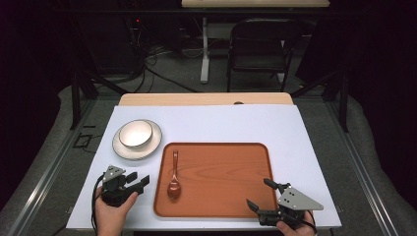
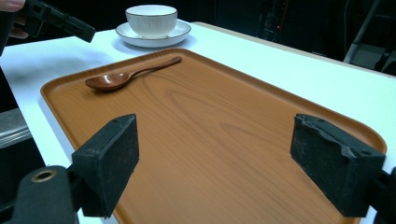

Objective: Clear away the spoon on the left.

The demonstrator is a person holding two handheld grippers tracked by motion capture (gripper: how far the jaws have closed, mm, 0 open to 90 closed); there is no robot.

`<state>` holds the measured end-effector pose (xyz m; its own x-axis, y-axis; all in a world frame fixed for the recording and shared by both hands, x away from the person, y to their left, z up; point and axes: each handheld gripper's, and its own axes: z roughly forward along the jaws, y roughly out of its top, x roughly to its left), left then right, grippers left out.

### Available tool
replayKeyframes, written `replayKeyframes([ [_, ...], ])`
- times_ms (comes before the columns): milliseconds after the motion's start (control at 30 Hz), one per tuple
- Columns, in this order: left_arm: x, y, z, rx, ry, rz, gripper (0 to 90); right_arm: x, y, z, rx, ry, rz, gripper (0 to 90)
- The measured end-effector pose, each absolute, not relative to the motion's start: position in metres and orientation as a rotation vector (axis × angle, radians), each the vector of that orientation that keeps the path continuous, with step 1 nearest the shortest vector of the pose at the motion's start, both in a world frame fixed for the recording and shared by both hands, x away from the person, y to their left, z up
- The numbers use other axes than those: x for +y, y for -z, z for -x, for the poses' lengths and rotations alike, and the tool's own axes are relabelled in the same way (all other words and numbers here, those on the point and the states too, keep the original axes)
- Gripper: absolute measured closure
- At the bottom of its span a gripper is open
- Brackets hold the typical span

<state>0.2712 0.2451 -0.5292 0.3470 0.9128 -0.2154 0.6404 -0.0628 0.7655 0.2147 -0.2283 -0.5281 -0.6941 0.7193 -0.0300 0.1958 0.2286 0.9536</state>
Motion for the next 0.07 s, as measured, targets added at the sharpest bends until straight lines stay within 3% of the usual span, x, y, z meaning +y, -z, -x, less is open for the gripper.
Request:
replayKeyframes([
  [67,0.2459,0.5293,-0.2714,1.381,-0.417,-1.783,46.0,-0.2289,0.5284,-0.2159,2.04,-1.493,-0.858,15.2],
])
